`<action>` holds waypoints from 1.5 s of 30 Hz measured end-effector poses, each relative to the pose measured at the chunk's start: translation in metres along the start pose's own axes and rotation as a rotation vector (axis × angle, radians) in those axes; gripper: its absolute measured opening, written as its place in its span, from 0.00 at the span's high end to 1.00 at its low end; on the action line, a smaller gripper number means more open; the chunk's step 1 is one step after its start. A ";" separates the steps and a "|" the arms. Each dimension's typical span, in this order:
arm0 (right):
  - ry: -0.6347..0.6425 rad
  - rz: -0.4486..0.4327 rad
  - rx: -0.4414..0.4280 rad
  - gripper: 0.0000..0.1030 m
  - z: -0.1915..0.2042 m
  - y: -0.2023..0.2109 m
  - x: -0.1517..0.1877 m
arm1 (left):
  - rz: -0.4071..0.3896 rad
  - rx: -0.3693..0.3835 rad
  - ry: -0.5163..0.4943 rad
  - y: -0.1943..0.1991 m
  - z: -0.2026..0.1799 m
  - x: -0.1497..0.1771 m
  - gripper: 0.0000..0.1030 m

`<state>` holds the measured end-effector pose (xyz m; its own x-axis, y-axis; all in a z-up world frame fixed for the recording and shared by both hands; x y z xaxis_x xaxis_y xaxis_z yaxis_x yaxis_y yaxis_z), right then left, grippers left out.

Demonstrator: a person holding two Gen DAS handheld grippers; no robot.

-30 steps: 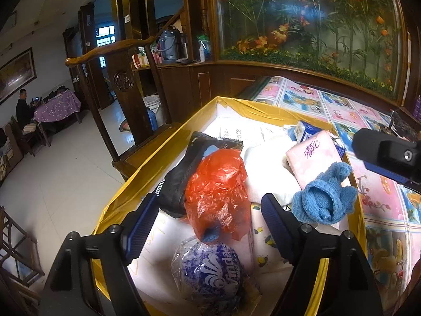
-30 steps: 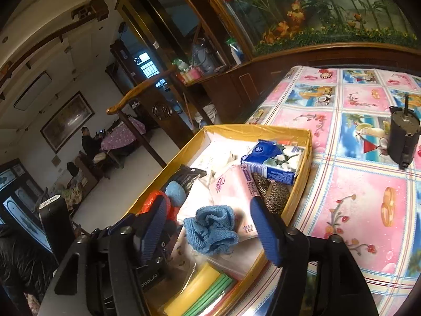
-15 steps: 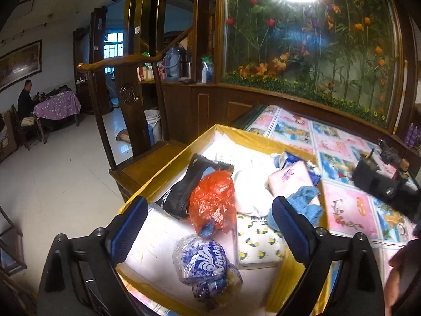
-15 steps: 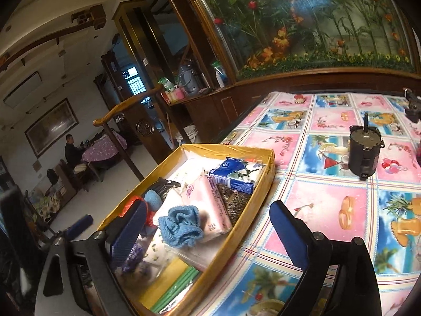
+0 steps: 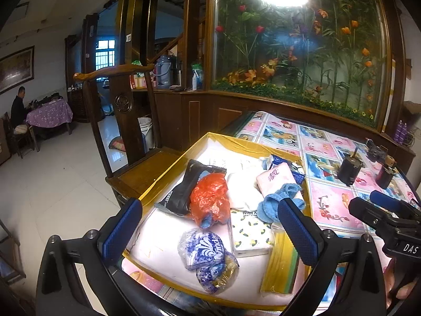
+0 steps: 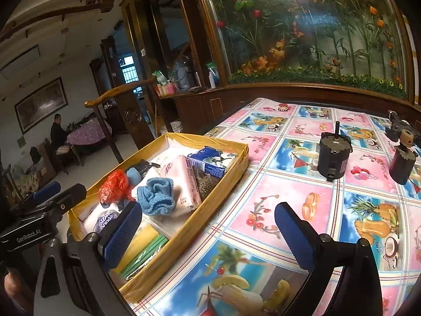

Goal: Organize soft objects

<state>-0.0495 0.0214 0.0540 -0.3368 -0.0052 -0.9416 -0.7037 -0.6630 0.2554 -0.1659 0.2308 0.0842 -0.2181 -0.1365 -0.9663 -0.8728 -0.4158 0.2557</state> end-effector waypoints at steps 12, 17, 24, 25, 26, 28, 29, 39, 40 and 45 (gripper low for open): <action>0.025 -0.044 0.000 0.00 0.006 0.013 -0.005 | -0.002 -0.027 0.077 0.010 0.007 -0.008 0.00; 0.038 -0.042 -0.015 0.00 0.011 0.018 -0.001 | -0.021 -0.103 0.065 0.013 0.009 -0.010 0.00; 0.038 -0.018 -0.039 0.00 0.014 0.019 0.004 | 0.051 -0.121 -0.048 -0.002 0.001 -0.004 0.00; 0.038 -0.018 -0.047 0.00 0.014 0.019 0.005 | 0.058 -0.116 -0.054 -0.002 0.000 -0.004 0.00; 0.044 -0.021 -0.043 0.00 0.015 0.020 0.005 | 0.061 -0.110 -0.060 -0.002 -0.002 -0.003 0.00; 0.067 -0.027 -0.020 0.00 0.016 0.020 0.005 | 0.064 -0.094 -0.064 -0.002 -0.004 -0.001 0.00; 0.076 -0.028 -0.012 0.00 0.017 0.021 0.006 | 0.072 -0.082 -0.060 -0.003 -0.005 0.000 0.00; 0.034 -0.029 -0.020 0.00 0.010 0.022 0.006 | 0.084 -0.086 -0.110 -0.006 -0.014 0.006 0.00; 0.035 -0.031 -0.019 0.00 0.010 0.022 0.006 | 0.087 -0.085 -0.114 -0.006 -0.015 0.007 0.00; 0.040 -0.034 -0.016 0.00 0.011 0.023 0.005 | 0.098 -0.089 -0.131 -0.008 -0.017 0.009 0.00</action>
<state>-0.0740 0.0141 0.0573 -0.2870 -0.0121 -0.9578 -0.7044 -0.6750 0.2196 -0.1535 0.2181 0.0737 -0.3605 -0.0643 -0.9305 -0.8038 -0.4847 0.3449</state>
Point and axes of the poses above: each gripper's, at about its wrist camera, not at the fingertips, and y roughly against the way its jaws point, z to its left, x to its underside, the point moved 2 cm from there along -y, roughly the way its jaws point, and after that the axes turned 15 degrees about -z, right-handed, at the moved point
